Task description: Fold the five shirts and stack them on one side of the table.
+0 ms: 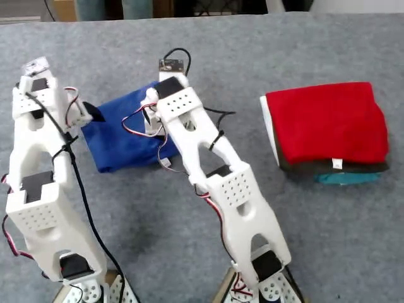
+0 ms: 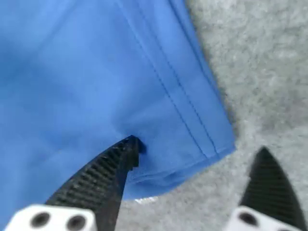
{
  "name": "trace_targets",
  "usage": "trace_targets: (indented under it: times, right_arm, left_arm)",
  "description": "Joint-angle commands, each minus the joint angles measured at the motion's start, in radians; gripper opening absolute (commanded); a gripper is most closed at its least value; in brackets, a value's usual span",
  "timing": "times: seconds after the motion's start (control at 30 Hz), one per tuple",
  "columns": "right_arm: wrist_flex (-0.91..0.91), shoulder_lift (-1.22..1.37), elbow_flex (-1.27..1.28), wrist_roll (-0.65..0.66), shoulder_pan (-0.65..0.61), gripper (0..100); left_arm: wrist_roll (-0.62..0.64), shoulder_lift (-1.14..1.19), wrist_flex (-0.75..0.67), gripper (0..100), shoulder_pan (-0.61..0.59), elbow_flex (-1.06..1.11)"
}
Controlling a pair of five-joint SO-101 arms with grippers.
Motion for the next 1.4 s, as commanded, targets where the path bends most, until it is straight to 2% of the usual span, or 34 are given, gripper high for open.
trace_targets:
  times: [0.0,0.13,0.47,0.53,0.63,0.67,0.9,1.0,1.13,1.37]
  right_arm:
    - [-0.018,0.001,-0.016,-0.025,-0.009,26.8]
    - [-0.017,0.021,-0.016,-0.025,-0.008,21.4]
    - [-0.015,0.125,-0.016,-0.012,-0.003,19.7]
    - [-0.017,0.122,-0.018,0.023,-0.003,15.1]
    - [-0.012,0.122,-0.018,0.109,-0.003,2.1]
    - [-0.009,0.122,-0.018,0.123,-0.003,1.2]
    - [0.11,0.122,-0.12,0.17,0.012,1.2]
    - [0.181,0.122,-0.239,0.175,0.063,1.3]
    - [0.196,0.087,-0.332,0.261,0.152,1.3]
    - [0.196,-0.142,-0.223,0.39,0.253,1.3]
  left_arm:
    - [0.005,-0.052,-0.018,35,-0.044,-0.054]
    - [-0.002,-0.049,-0.025,35,-0.071,-0.053]
    - [-0.003,-0.008,-0.054,35,-0.087,-0.054]
    - [-0.003,-0.002,-0.054,35,-0.108,-0.056]
    - [-0.003,0.006,-0.051,35,-0.142,-0.077]
    - [-0.003,0.008,-0.051,35,-0.156,-0.084]
    - [-0.003,0.008,-0.054,35,-0.182,-0.084]
    - [-0.003,0.009,-0.054,35,-0.183,-0.079]
    - [-0.003,0.009,-0.054,35,-0.188,-0.079]
    - [-0.003,0.009,-0.055,35,-0.188,-0.079]
